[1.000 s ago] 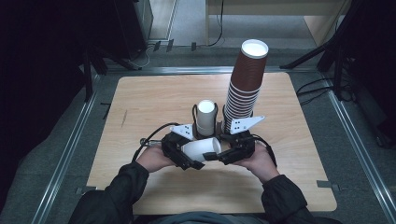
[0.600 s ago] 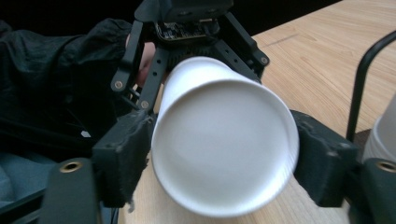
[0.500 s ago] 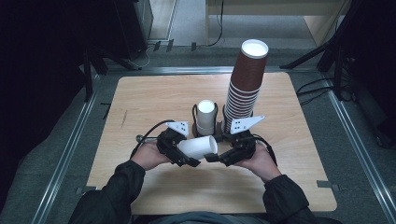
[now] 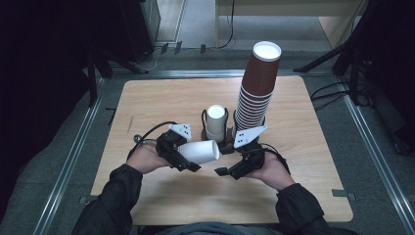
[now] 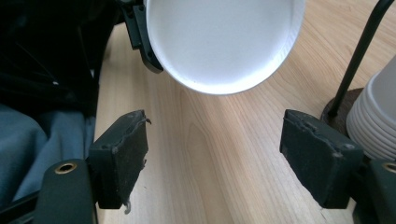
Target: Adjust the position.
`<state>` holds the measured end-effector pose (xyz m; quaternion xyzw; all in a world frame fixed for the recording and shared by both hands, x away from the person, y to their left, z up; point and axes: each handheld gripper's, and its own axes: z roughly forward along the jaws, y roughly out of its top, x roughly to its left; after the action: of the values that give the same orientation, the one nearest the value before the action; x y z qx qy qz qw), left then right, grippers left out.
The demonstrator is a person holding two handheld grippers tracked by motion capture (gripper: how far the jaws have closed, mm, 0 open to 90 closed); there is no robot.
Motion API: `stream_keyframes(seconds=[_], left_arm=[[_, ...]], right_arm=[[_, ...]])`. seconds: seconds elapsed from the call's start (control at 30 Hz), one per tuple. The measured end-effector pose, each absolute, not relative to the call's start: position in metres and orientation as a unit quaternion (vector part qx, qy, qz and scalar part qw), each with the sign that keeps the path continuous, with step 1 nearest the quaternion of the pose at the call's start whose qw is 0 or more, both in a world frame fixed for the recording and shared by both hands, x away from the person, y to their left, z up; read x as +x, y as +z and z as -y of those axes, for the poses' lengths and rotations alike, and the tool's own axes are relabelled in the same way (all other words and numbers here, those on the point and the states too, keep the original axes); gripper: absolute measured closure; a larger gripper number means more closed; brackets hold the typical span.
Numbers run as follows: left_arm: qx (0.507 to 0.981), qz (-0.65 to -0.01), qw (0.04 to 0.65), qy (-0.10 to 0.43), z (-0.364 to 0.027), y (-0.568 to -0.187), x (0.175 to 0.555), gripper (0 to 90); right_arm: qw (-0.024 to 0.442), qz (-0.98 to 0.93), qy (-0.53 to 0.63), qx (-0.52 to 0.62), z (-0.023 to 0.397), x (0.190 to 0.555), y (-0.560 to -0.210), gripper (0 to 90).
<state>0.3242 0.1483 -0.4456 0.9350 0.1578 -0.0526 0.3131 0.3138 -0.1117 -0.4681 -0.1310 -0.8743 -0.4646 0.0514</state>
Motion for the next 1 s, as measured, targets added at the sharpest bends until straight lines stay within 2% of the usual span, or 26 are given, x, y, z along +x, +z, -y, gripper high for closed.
stream_keyframes(seconds=[0.47, 1.0], left_arm=[[0.962, -0.143, 0.227, -0.043, -0.131, -0.461, 0.322, 24.5], [0.970, -0.125, 0.202, -0.059, -0.113, -0.471, 0.318, 24.5]], right_arm=[[0.031, 0.891, -0.437, -0.122, 0.108, 0.314, -0.474, 23.8], [0.016, 0.908, -0.407, -0.096, 0.092, 0.308, -0.478, 22.8]])
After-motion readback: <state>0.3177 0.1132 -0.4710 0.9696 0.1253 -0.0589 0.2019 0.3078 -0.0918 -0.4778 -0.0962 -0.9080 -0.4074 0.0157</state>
